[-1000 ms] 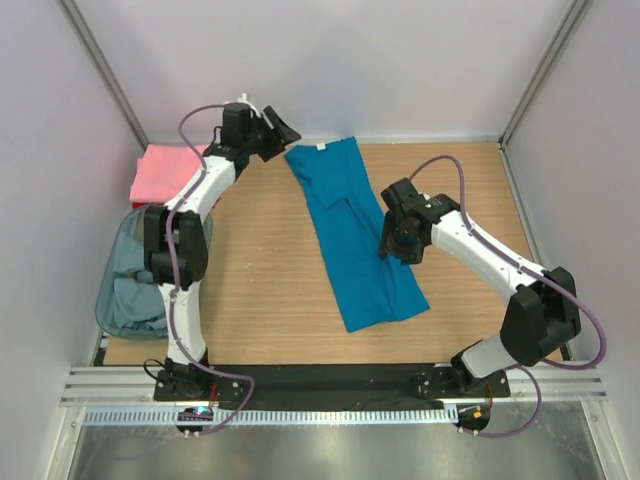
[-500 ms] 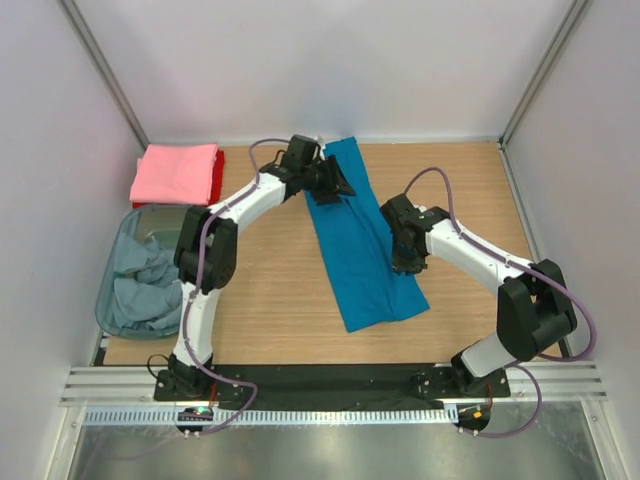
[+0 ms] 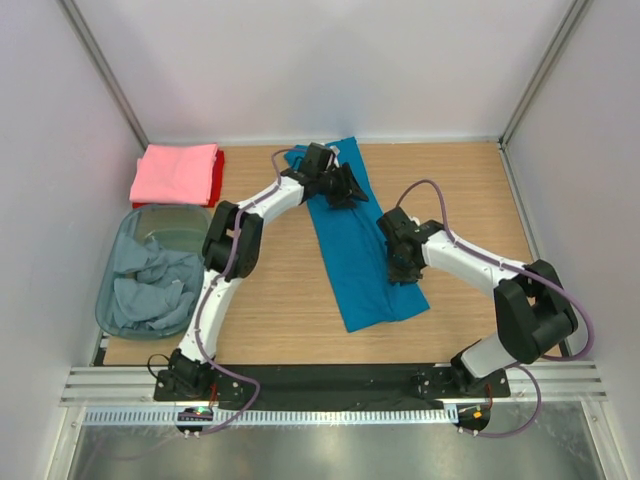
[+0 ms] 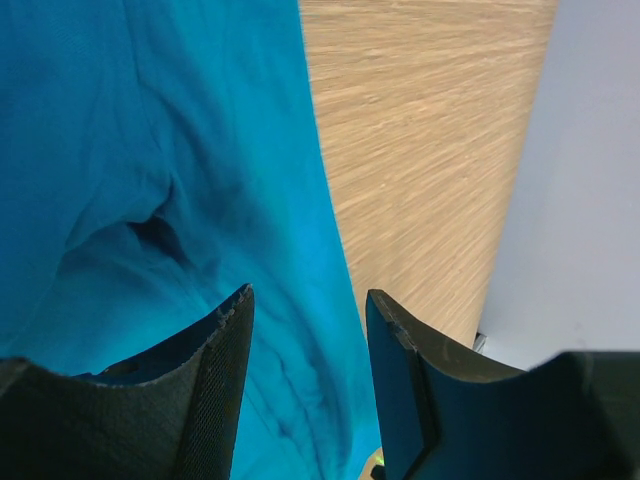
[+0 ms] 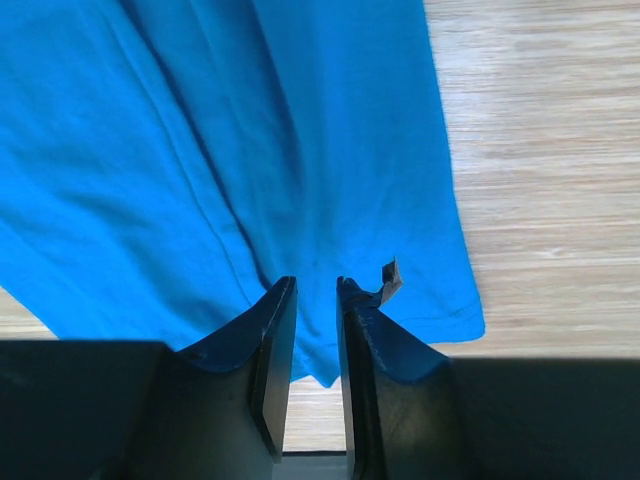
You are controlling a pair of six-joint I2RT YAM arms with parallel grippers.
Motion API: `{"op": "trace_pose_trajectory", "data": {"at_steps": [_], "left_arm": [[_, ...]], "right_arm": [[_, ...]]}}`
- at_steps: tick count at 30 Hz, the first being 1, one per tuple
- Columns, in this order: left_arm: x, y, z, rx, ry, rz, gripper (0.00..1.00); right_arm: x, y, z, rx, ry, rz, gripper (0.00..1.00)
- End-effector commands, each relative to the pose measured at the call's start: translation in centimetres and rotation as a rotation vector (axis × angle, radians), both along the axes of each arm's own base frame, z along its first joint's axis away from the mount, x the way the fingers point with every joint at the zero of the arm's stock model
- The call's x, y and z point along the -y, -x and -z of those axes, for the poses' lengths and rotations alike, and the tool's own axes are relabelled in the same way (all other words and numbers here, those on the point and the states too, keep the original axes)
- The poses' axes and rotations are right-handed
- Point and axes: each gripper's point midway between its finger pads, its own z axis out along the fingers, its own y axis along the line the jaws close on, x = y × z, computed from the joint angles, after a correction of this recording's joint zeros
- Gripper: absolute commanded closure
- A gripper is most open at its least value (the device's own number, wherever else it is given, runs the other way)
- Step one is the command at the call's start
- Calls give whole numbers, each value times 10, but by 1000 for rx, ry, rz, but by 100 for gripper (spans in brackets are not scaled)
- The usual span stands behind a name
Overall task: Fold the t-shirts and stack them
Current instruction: Fold the tshirt
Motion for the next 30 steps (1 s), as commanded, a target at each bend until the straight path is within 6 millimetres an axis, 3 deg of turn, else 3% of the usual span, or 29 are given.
{"op": "trace_pose_trajectory", "data": {"at_steps": [1,9,27,30], "left_arm": [[11,-3,-9,18,53,32,50],[7,-1,13,0,14,42,50],[-1,-2,37,-27,-65,37,60],[-1,-3,39,-35,-67,37,65]], "right_arm": [[-16,-9,-5,55,-53,-8,69],[-32,-7,8,44,-23,-30,68],[-21,-3,19,41,108,-16,75],[-21,-3,20,42,111,-16,75]]}}
